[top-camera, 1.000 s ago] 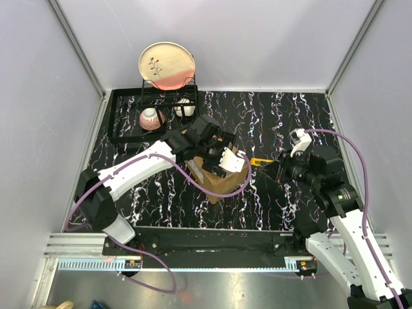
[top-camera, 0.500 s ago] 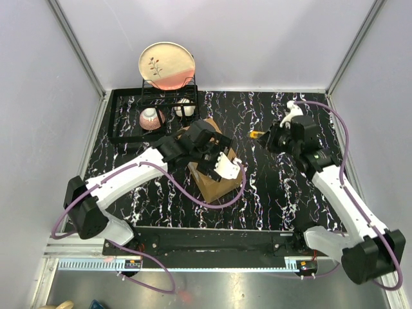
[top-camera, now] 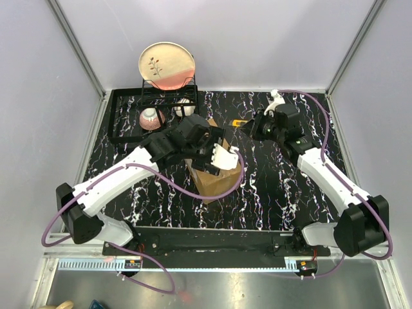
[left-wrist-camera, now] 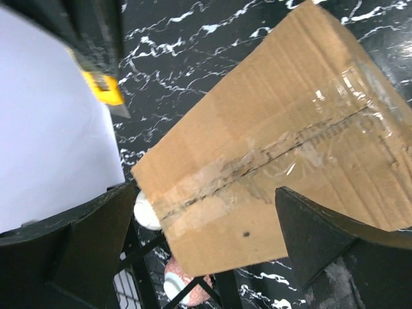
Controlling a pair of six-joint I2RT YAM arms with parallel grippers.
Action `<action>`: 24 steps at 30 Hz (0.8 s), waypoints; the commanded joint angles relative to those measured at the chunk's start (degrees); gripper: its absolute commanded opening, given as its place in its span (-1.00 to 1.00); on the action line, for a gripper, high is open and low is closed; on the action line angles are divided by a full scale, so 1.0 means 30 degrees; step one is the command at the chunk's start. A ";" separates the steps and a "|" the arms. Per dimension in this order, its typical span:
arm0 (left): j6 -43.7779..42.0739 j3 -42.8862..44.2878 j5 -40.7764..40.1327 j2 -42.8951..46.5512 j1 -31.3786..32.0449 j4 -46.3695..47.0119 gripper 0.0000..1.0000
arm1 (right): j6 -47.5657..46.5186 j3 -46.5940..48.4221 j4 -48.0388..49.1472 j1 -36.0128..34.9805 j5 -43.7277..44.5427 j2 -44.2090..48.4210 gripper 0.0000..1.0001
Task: Unpack the express box
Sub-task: Cut the express box at the center of the board.
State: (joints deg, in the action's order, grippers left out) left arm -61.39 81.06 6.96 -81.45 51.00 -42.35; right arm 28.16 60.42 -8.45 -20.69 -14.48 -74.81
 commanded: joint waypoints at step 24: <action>-0.5523 -0.2587 0.3304 -0.0592 -0.2851 0.4595 0.98 | 0.0925 -0.0893 0.2347 -0.1102 -0.0593 -0.1021 -1.00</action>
State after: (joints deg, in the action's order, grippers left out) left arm -75.07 72.23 13.78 -81.62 42.24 -31.11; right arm 30.57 58.22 -4.93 -23.38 -14.70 -77.14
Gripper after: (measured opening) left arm 0.984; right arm 0.231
